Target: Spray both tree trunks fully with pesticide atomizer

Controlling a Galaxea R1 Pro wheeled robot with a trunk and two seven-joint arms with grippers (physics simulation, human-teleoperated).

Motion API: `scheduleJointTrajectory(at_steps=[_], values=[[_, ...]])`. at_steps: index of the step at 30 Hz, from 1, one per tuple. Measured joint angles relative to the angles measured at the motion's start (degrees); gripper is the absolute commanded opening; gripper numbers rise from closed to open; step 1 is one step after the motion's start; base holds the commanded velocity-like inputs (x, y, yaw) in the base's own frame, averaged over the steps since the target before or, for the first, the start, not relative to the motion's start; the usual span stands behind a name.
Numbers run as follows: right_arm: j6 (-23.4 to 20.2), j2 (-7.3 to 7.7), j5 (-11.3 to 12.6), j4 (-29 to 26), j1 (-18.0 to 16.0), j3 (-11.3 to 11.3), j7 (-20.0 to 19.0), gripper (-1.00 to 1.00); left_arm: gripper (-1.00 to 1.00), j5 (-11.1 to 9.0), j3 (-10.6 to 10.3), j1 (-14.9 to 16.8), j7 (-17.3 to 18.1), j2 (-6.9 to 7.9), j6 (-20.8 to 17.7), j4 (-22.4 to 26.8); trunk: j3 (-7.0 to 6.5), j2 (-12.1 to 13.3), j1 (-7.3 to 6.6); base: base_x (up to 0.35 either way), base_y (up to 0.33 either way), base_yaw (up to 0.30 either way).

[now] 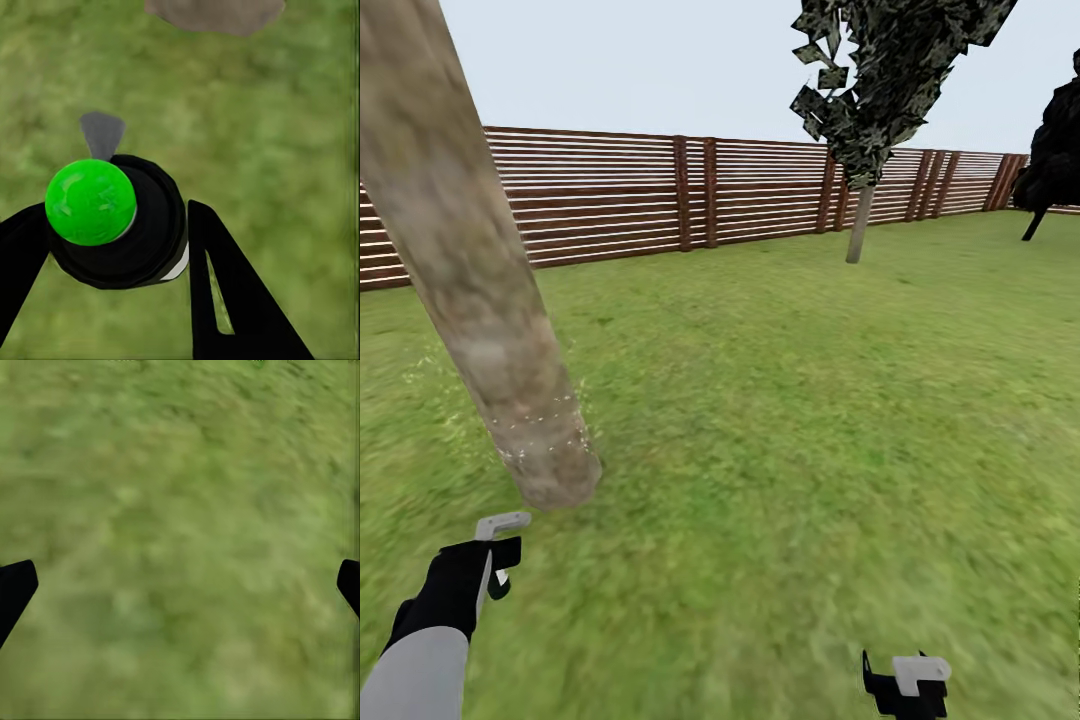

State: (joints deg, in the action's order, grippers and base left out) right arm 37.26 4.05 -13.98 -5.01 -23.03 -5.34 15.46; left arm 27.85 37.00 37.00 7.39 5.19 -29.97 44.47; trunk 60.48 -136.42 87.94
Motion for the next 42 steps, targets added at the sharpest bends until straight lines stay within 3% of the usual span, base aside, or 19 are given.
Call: scheduleJointTrajectory(at_steps=[13, 21, 28, 29, 32, 34, 36, 37, 39, 41, 42], values=[[0.00, -0.01, 0.00, -0.09, 0.00, 0.06, 0.01, 1.00, -1.00, 0.08, 0.01, 0.00, 0.00, 0.05, -0.05, 0.00, 0.00, 0.00, 0.00, 0.188, -0.233, 0.065], [0.00, -0.05, 0.00, -0.09, 0.00, 0.06, 0.01, 1.00, -1.00, 0.13, 0.09, 0.00, 0.00, 0.08, 0.08, 0.04, 0.00, 0.00, 0.00, 0.305, -0.021, 0.275], [-0.08, -0.01, 0.01, -0.09, 0.00, 0.00, -0.02, 1.00, -1.00, -0.22, -0.14, 0.82, 0.02, -0.04, 0.02, 0.00, 0.00, 0.00, 0.00, 0.028, 0.000, 0.170], [-0.08, -0.01, 0.01, -0.09, 0.00, -0.01, -0.03, 1.00, -1.00, -0.34, -0.43, 1.11, 0.17, -0.31, -0.12, 0.07, 0.00, 0.00, 0.00, 0.000, 0.000, 0.009], [-0.07, -0.01, 0.00, -0.09, 0.00, -0.03, -0.04, 1.00, -1.00, -0.46, -5.26, 4.63, 0.56, -1.48, -0.96, 0.26, -0.01, 0.00, 0.00, 0.000, 0.000, 0.002], [-0.08, -0.01, 0.00, -0.09, 0.00, -0.02, -0.06, 1.00, -1.00, -0.19, -6.54, 5.79, 0.76, -0.63, -1.69, 0.22, 0.00, 0.00, 0.00, 0.000, 0.000, 0.000], [-0.08, -0.01, -0.01, -0.09, 0.00, -0.01, -0.05, 1.00, -1.00, 0.20, -6.72, 7.22, 1.42, 3.70, -2.20, 0.19, -0.01, 0.00, 0.00, 0.000, 0.000, 0.000], [-0.08, -0.01, 0.00, -0.09, 0.00, -0.02, -0.06, 1.00, -1.00, -0.28, -6.78, 7.34, 2.35, 4.54, -2.30, 0.14, 0.00, 0.00, 0.00, 0.000, 0.000, 0.000], [-0.08, -0.01, 0.01, -0.09, 0.00, -0.03, -0.04, 1.00, -1.00, -0.73, -7.02, 7.51, 4.57, 3.85, -2.90, 0.24, 0.00, 0.00, 0.00, 0.000, 0.000, 0.000], [-0.08, -0.01, 0.01, -0.09, 0.00, -0.04, -0.03, 1.00, -1.00, -1.11, -8.67, 8.43, 5.51, 0.38, -5.96, 0.43, 0.00, 0.00, 0.00, 0.000, 0.000, 0.000], [-0.09, -0.01, 0.00, -0.09, 0.00, -0.02, -0.03, 1.00, -1.00, -0.23, -8.93, 8.73, 5.54, 0.42, -6.13, 0.45, 0.00, 0.00, 0.00, -0.018, 0.000, 0.000]])
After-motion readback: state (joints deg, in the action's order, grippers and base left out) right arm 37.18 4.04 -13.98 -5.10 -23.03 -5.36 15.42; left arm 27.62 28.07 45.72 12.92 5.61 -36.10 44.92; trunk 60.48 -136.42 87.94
